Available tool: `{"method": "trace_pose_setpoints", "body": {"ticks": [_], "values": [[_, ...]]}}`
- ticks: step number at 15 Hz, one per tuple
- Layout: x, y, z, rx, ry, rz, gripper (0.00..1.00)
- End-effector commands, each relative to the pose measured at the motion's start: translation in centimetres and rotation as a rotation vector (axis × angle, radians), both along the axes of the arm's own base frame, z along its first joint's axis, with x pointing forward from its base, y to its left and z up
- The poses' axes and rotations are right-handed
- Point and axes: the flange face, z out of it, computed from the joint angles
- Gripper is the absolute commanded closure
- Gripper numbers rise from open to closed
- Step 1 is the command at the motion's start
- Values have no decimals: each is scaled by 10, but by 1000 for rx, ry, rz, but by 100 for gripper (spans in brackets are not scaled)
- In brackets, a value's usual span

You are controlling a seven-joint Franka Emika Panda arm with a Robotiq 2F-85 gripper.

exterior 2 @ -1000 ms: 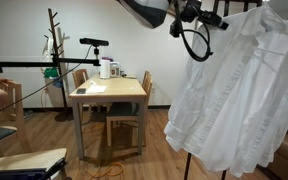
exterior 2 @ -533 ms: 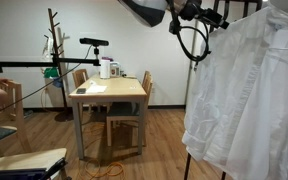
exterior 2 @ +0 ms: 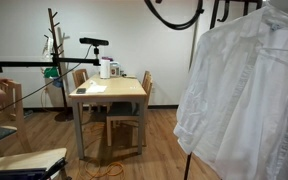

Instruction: Hang the white shirt on the same rod as the other clothes

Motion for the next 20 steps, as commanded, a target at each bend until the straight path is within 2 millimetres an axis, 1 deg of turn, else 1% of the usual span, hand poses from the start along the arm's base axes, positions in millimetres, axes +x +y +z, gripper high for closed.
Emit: {"method": "trace_pose_setpoints", "body": {"ticks": [1,3,5,6,8,11,12,13,14,15,16,18,20], "values": [[-48,-3,-15,33,138,126,0],[-67,-5,-28,58,226,198,0],[-79,-10,-44,84,319,275,0],[-60,-1,-32,75,253,207,0],[-71,-7,-42,86,296,247,0],[-74,-9,-45,86,301,253,0],[-69,2,-43,115,287,303,0],[-69,8,-42,118,263,307,0],[-71,13,-44,72,288,312,0],[-74,6,-50,-25,289,219,0],[-80,5,-54,-70,312,204,0],[-93,-14,-64,-164,337,137,0],[-109,-37,-78,-244,378,66,0]]}}
